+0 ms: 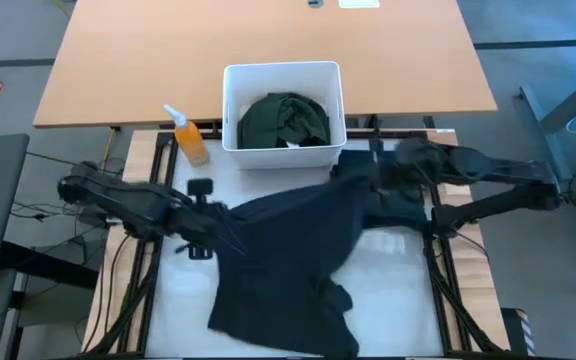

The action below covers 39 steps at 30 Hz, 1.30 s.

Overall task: Fold laundry
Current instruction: Fold the black shorts from the white laundry organizer

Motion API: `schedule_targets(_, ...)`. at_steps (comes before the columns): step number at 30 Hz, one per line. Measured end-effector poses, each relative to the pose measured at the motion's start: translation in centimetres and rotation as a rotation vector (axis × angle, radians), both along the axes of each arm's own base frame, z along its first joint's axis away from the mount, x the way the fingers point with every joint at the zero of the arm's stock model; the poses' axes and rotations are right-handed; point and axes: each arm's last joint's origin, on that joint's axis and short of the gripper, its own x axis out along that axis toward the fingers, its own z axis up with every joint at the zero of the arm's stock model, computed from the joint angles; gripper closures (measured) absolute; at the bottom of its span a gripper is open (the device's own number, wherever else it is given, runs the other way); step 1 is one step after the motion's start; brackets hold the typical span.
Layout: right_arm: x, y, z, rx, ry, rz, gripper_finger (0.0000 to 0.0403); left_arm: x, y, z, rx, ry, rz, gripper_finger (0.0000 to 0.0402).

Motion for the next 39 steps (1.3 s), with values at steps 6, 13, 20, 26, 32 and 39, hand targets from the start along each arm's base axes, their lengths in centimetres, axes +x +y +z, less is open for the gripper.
schedule_targets(6,0.0,1.8,-0.9,0.092,0.05,0.063,0.0389,-0.4,0.6,-5.0,0.079,0.147,-0.012,0.0398)
schedule_targets(13,-0.5,7.0,-0.6,0.39,0.118,0.219,0.0389,-1.5,1.2,-2.8,-0.015,-0.043,-0.061,0.0399)
schedule_targets(20,0.6,14.2,-3.9,0.519,0.311,0.315,0.0389,-2.4,-1.5,-3.2,-0.419,-0.161,-0.248,0.04)
schedule_targets(26,2.8,19.0,-8.1,0.56,0.432,0.292,0.0389,-1.8,-4.8,-10.1,-0.636,-0.122,-0.254,0.0401)
schedule_targets(32,4.9,21.5,-11.0,0.709,0.524,0.252,0.0389,-2.0,-6.3,-13.1,-0.741,-0.119,-0.253,0.0401)
schedule_targets(39,5.4,23.2,-13.6,0.822,0.627,0.098,0.0359,-1.9,-7.3,-14.1,-0.719,-0.103,-0.272,0.0401)
